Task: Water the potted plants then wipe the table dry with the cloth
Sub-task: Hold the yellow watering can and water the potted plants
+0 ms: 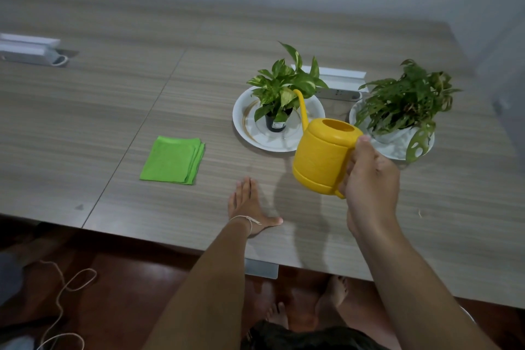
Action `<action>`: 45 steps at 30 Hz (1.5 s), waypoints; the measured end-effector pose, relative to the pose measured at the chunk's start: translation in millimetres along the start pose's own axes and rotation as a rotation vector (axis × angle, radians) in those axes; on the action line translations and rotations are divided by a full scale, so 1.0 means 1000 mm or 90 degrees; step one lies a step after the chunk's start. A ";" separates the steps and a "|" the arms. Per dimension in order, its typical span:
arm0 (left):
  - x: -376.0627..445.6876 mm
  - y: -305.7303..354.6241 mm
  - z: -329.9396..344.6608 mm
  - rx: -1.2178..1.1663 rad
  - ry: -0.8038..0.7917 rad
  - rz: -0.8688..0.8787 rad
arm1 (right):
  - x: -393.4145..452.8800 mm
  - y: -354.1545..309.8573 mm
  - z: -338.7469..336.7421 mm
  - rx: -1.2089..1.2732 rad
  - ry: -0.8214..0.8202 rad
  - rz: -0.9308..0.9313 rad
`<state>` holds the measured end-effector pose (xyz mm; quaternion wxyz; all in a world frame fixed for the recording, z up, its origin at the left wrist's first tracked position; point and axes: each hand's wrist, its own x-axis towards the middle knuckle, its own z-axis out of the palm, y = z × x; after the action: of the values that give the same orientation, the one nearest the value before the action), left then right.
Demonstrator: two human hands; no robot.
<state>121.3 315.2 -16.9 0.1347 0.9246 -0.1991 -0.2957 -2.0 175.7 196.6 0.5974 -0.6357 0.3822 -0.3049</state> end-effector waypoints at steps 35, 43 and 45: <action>0.002 -0.002 0.004 0.002 0.009 0.005 | -0.020 -0.003 0.004 0.004 -0.029 0.007; 0.003 -0.003 0.003 0.008 0.004 0.009 | -0.022 -0.009 0.010 0.006 -0.050 0.001; 0.003 -0.003 0.003 0.007 0.003 0.008 | -0.024 -0.008 0.009 0.006 -0.051 0.001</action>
<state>122.5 316.2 -22.0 0.1316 0.9248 -0.2062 -0.2913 -5.8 200.9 205.6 0.6156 -0.6442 0.3569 -0.2805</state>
